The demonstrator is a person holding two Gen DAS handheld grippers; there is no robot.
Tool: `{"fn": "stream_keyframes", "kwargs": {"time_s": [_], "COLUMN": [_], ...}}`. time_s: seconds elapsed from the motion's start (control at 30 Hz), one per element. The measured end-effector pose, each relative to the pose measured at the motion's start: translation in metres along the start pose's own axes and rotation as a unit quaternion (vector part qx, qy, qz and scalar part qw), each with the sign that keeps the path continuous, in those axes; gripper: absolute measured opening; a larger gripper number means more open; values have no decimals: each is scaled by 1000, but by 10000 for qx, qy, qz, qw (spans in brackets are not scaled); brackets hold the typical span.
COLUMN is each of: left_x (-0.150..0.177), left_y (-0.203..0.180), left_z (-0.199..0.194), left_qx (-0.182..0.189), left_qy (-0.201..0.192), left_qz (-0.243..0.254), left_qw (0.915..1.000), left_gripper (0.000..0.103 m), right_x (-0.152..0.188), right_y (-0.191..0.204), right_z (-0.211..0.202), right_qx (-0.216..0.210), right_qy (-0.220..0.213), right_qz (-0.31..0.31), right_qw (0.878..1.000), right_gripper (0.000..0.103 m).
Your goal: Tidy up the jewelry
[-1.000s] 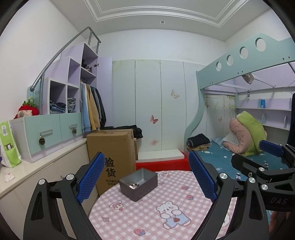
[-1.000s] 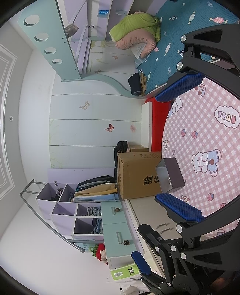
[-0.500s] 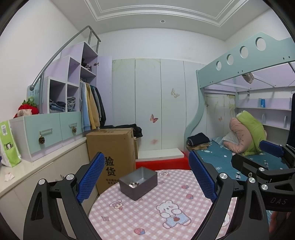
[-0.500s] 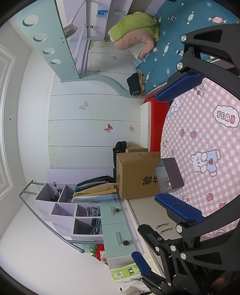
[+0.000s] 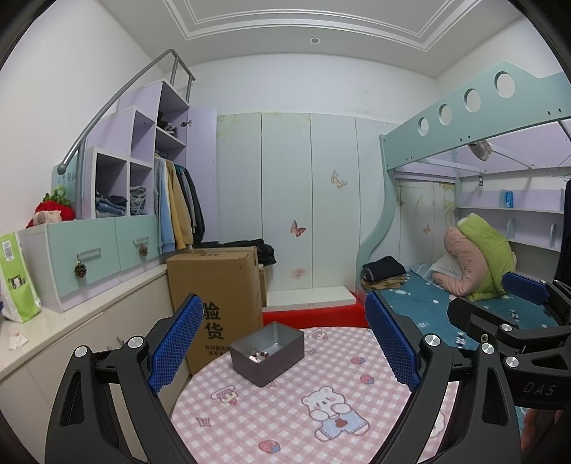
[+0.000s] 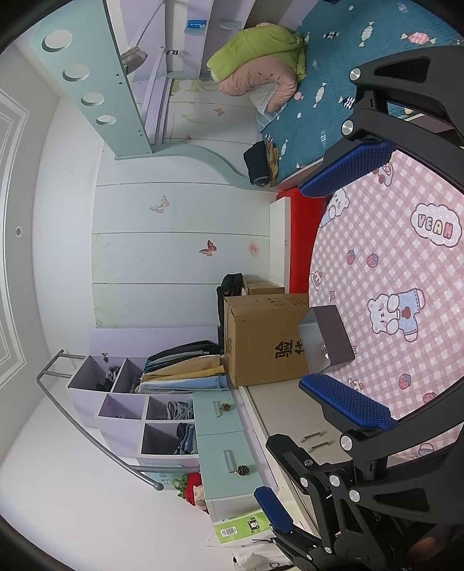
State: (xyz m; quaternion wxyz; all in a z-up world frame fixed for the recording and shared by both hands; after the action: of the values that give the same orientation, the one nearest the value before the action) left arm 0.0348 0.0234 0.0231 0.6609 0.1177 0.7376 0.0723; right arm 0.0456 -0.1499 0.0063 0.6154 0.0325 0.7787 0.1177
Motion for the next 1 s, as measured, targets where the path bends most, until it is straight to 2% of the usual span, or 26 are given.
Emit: {"fn": "stream_keyframes", "kwargs": {"time_s": [1.0], "left_x": [7], "left_y": [0], "left_z": [6], "left_qx": [44], "left_qy": [95], "left_qz": [-6], "left_qw": [9999], "left_gripper": [89], "right_x": [11], "right_y": [-2], "right_z": [0], "right_qx": [16], "right_qy": [80], "right_qz": [73], "right_qw": [9999], "right_gripper": [97]}}
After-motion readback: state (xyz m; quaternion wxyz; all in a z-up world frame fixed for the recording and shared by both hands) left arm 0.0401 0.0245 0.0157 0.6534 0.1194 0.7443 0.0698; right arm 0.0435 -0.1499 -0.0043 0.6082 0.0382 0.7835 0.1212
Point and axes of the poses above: each gripper's, at about its wrist camera, not at the fingertips, and z roughly the way its jaws point, y to its left, x to its underside, the point moved 9 cm from there along z, roughly the way its jaws point, and after that the axes turned 12 degrees about z, right-handed, at the moved point
